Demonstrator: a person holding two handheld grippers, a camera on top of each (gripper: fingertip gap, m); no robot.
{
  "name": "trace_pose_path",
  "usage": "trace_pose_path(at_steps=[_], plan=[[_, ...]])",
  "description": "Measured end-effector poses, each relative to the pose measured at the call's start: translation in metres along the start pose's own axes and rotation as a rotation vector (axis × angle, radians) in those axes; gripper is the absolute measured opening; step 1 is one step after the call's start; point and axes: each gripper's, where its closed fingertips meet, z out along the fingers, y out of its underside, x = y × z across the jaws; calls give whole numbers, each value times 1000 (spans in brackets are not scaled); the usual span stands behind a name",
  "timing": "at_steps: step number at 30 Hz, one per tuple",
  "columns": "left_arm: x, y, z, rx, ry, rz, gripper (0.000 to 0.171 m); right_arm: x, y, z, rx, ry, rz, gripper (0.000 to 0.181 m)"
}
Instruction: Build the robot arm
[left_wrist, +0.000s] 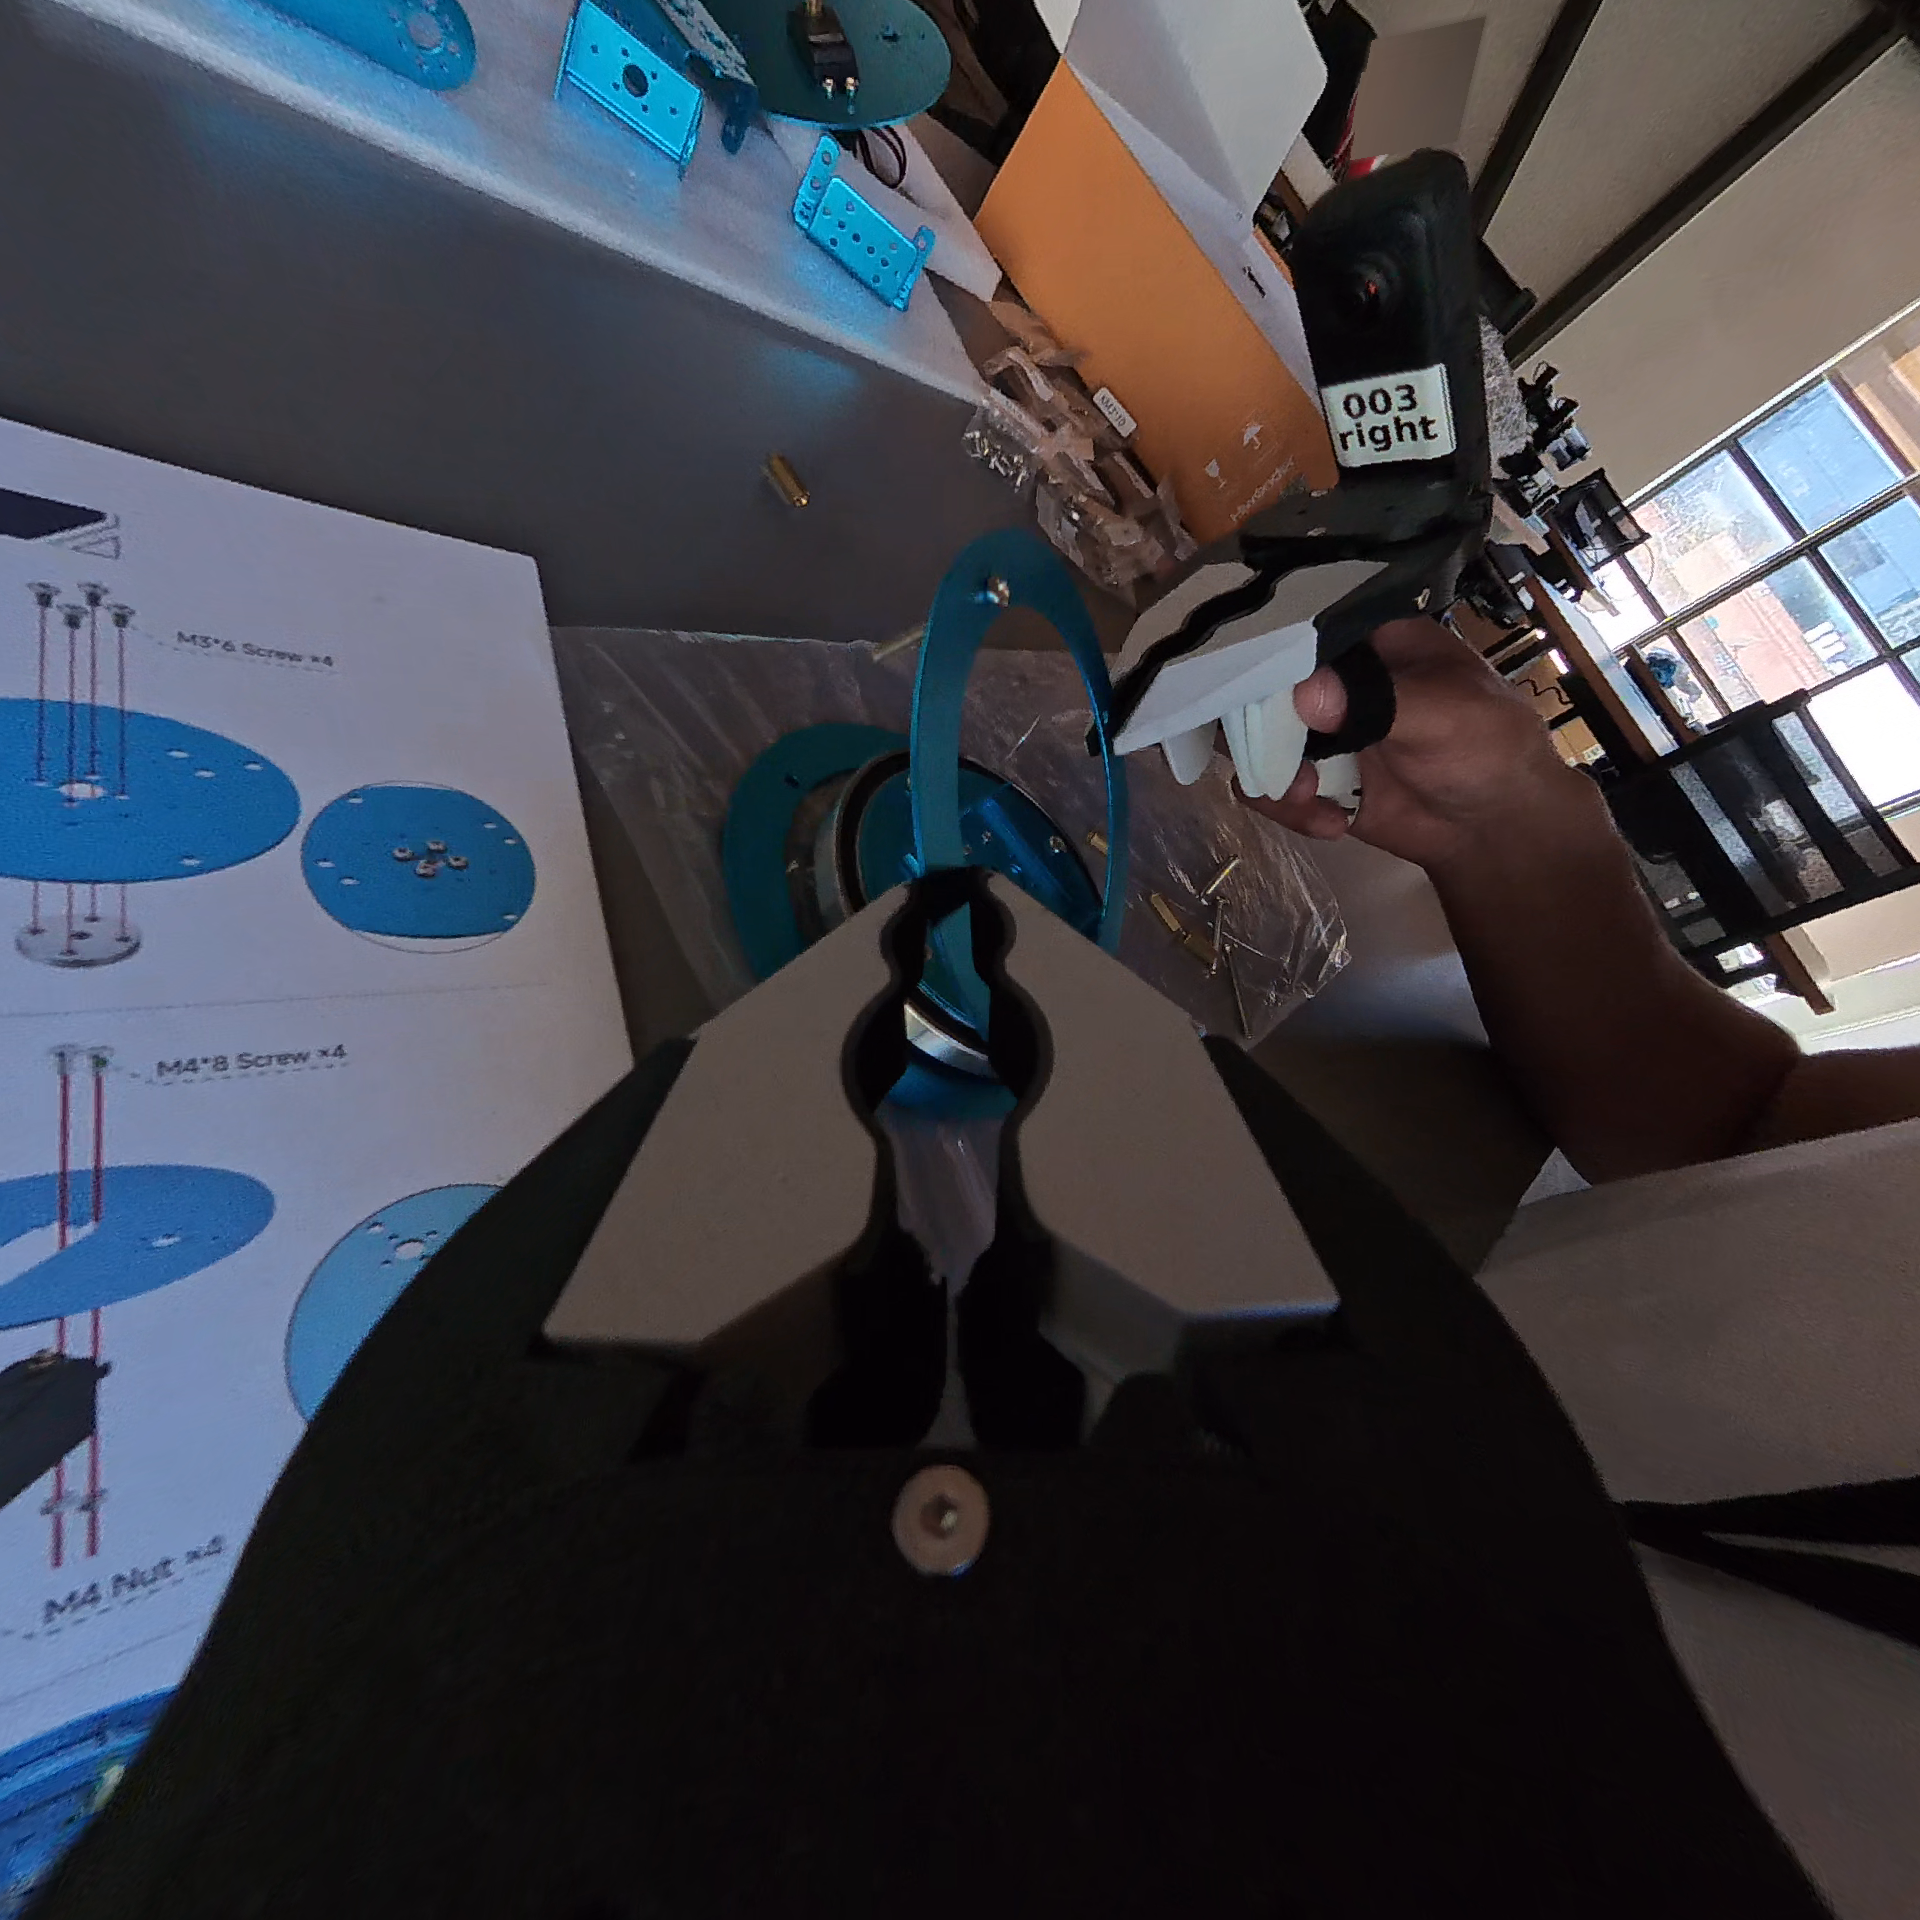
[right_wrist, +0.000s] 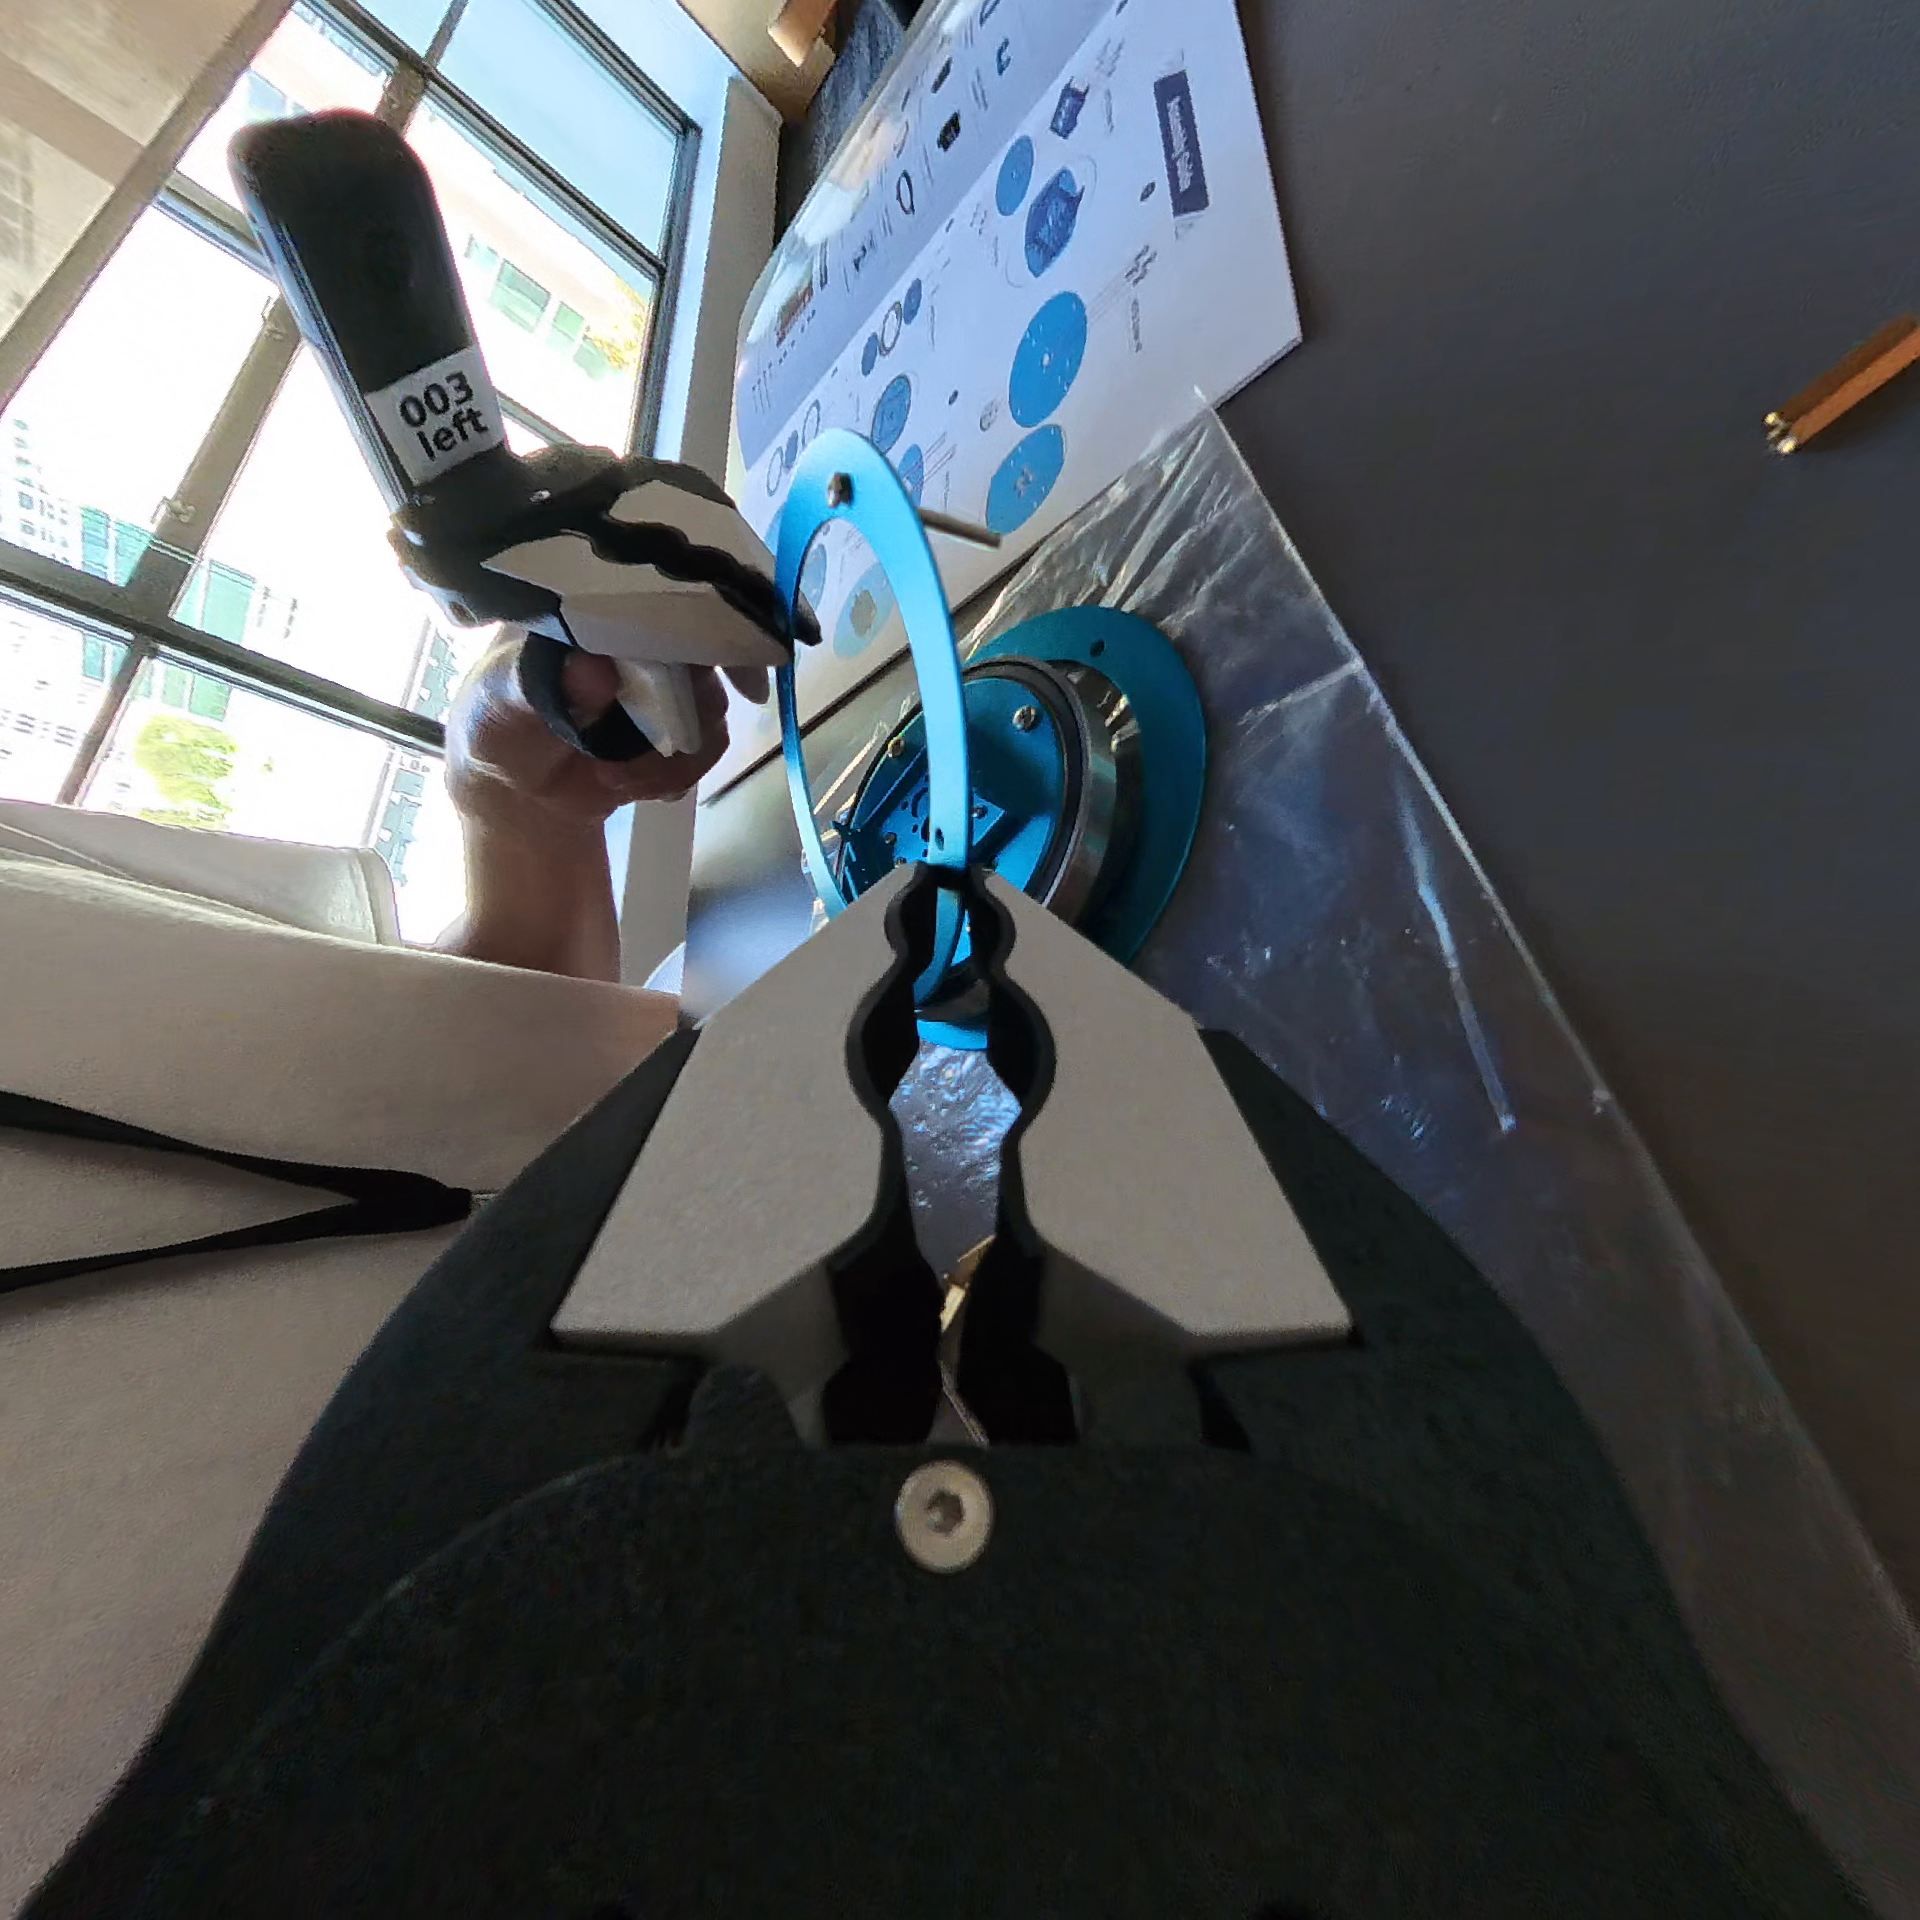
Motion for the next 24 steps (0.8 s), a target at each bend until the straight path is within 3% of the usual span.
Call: trace_pose_path(at_steps=[8, 14, 19, 24], plan=[[0, 10, 3, -38, 58, -126, 7, 1, 13, 1, -31, -47, 129, 4], [23, 12, -3, -72, 235, -224, 2, -10, 17, -8, -39, -113, 169, 3], [11, 24, 9, -112, 198, -272, 2, 4, 41, -3, -137, -44, 165, 5], [-15, 21, 13, -112, 34, -199, 8, 4, 47, -2, -159, -32, 140, 3]])
